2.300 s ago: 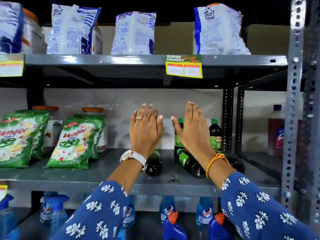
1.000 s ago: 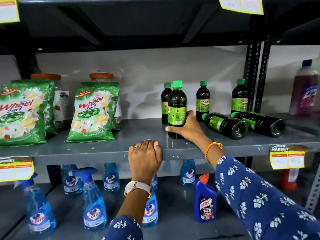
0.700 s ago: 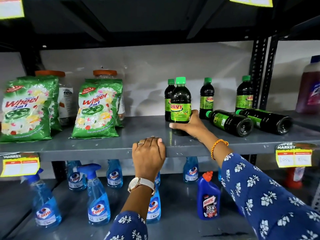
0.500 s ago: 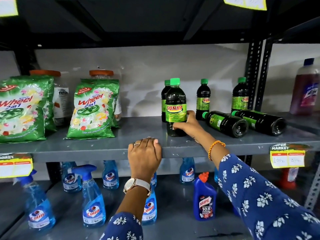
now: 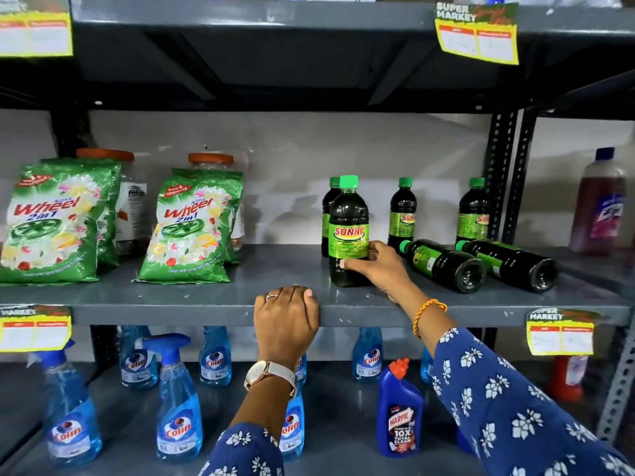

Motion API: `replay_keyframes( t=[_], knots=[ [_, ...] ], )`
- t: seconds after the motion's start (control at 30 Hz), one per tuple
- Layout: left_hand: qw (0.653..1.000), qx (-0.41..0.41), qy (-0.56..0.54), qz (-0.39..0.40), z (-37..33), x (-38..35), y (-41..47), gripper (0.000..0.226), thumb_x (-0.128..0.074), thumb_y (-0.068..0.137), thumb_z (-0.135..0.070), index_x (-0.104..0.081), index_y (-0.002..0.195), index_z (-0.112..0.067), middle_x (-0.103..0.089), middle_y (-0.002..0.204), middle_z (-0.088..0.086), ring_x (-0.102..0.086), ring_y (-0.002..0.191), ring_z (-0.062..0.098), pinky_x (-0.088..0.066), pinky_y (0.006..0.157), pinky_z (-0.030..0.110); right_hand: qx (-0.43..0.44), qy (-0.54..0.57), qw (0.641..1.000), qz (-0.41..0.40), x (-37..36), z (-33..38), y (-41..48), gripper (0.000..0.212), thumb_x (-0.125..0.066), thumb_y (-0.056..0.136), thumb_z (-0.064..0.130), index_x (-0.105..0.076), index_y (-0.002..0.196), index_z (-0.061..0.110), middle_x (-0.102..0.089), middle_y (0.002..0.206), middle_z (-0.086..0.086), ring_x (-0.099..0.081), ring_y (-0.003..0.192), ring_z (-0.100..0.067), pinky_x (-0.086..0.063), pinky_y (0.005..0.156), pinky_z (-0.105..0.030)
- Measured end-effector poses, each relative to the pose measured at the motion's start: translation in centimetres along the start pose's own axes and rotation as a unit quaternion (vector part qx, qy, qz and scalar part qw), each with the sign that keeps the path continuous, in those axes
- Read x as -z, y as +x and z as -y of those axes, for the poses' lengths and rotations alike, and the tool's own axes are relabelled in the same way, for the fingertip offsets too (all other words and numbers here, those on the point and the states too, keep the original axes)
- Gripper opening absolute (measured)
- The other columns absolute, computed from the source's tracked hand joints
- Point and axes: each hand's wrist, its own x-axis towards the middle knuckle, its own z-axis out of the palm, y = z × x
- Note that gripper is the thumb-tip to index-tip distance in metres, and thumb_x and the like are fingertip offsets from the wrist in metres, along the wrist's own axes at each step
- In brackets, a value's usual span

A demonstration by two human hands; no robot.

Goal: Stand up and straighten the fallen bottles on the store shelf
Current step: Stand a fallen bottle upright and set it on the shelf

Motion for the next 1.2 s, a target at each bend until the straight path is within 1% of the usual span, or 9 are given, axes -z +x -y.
replay_keyframes(
  t=[0.17, 0.37, 0.5, 0.7, 0.9, 1.0, 1.07, 1.13, 1.2],
  knots=[
    [1.000, 0.007, 0.004, 0.007, -0.1, 0.4, -0.2, 0.038, -0.036, 0.086, -0.022, -0.064, 0.061, -0.013, -0.065, 0.060, 0.004, -0.057, 0.054, 0.024, -0.036, 0.060, 0.031, 0.019, -0.017, 1.000, 0.003, 0.9, -0.3, -2.0, 0.050, -0.083, 0.060, 0.028, -0.065, 0.105, 0.015, -0.072, 0.105, -0.004, -0.066, 0.096, -0.017, -0.052, 0.092, -0.036],
    [0.999, 0.007, 0.012, 0.030, -0.3, 0.7, -0.1, 0.038, -0.036, 0.087, -0.022, -0.063, 0.061, -0.012, -0.065, 0.060, 0.006, -0.058, 0.054, 0.025, -0.038, 0.060, 0.031, 0.062, -0.018, 0.998, 0.002, 1.2, 0.0, -4.0, 0.049, -0.082, 0.065, 0.027, -0.068, 0.109, 0.013, -0.072, 0.105, -0.002, -0.066, 0.094, -0.011, -0.049, 0.085, -0.022],
    [1.000, 0.008, 0.012, 0.028, -0.3, 0.9, 0.0, 0.038, -0.036, 0.086, -0.022, -0.062, 0.060, -0.013, -0.064, 0.059, 0.006, -0.058, 0.054, 0.025, -0.038, 0.059, 0.031, 0.073, -0.023, 0.997, 0.009, 1.4, 0.1, -4.2, 0.050, -0.082, 0.066, 0.029, -0.066, 0.111, 0.016, -0.071, 0.107, -0.001, -0.065, 0.095, -0.009, -0.049, 0.089, -0.024],
    [1.000, 0.010, 0.010, 0.026, -0.3, 0.7, -0.1, 0.039, -0.035, 0.087, -0.022, -0.062, 0.061, -0.012, -0.065, 0.061, 0.006, -0.058, 0.055, 0.025, -0.038, 0.060, 0.031, 0.085, -0.029, 0.996, 0.013, 1.5, 0.1, -4.6, 0.052, -0.081, 0.068, 0.032, -0.064, 0.114, 0.017, -0.068, 0.103, 0.005, -0.061, 0.092, -0.004, -0.043, 0.081, -0.013],
    [0.999, 0.008, -0.005, 0.041, -0.2, 0.3, -0.3, 0.040, -0.034, 0.089, -0.024, -0.066, 0.069, -0.010, -0.068, 0.069, 0.008, -0.060, 0.061, 0.027, -0.038, 0.063, 0.033, 0.073, -0.033, 0.997, 0.014, 1.6, 0.3, -5.1, 0.067, -0.078, 0.069, 0.038, -0.053, 0.126, 0.013, -0.064, 0.120, -0.002, -0.060, 0.107, -0.011, -0.046, 0.088, -0.022],
    [0.999, 0.032, -0.033, 0.003, -0.2, -0.2, -0.5, 0.042, -0.032, 0.092, -0.026, -0.069, 0.092, -0.006, -0.070, 0.096, 0.013, -0.064, 0.082, 0.031, -0.042, 0.073, 0.039, 0.054, 0.003, 0.998, -0.041, 3.4, 0.2, -5.4, 0.080, -0.069, 0.075, 0.049, -0.039, 0.137, 0.008, -0.054, 0.132, -0.008, -0.053, 0.120, -0.020, -0.046, 0.099, -0.033],
    [0.994, 0.032, -0.071, -0.075, -0.6, 0.0, -1.2, 0.041, -0.033, 0.095, -0.024, -0.066, 0.104, 0.000, -0.064, 0.113, 0.018, -0.058, 0.099, 0.033, -0.041, 0.087, 0.043, 0.098, -0.056, 0.985, -0.133, 6.2, 0.1, -4.8, 0.065, -0.064, 0.083, 0.043, -0.045, 0.131, 0.004, -0.058, 0.127, -0.012, -0.056, 0.111, -0.021, -0.046, 0.098, -0.031],
    [0.983, -0.041, -0.125, -0.125, -3.3, 0.7, -2.0, 0.040, -0.033, 0.096, -0.021, -0.064, 0.105, 0.003, -0.062, 0.115, 0.021, -0.053, 0.104, 0.031, -0.039, 0.093, 0.043, 0.124, -0.181, 0.955, -0.199, 9.6, 0.2, -3.2, 0.049, -0.061, 0.086, 0.030, -0.051, 0.121, -0.002, -0.062, 0.116, -0.020, -0.060, 0.103, -0.029, -0.048, 0.094, -0.037],
    [0.972, -0.134, -0.174, -0.084, -7.7, 0.9, -2.2, 0.037, -0.036, 0.094, -0.019, -0.066, 0.101, 0.002, -0.065, 0.108, 0.019, -0.054, 0.101, 0.029, -0.042, 0.092, 0.040, 0.085, -0.350, 0.921, -0.145, 11.8, 0.5, -1.3, 0.043, -0.058, 0.085, 0.026, -0.054, 0.113, -0.005, -0.061, 0.110, -0.025, -0.059, 0.102, -0.038, -0.048, 0.090, -0.042]
  ],
)
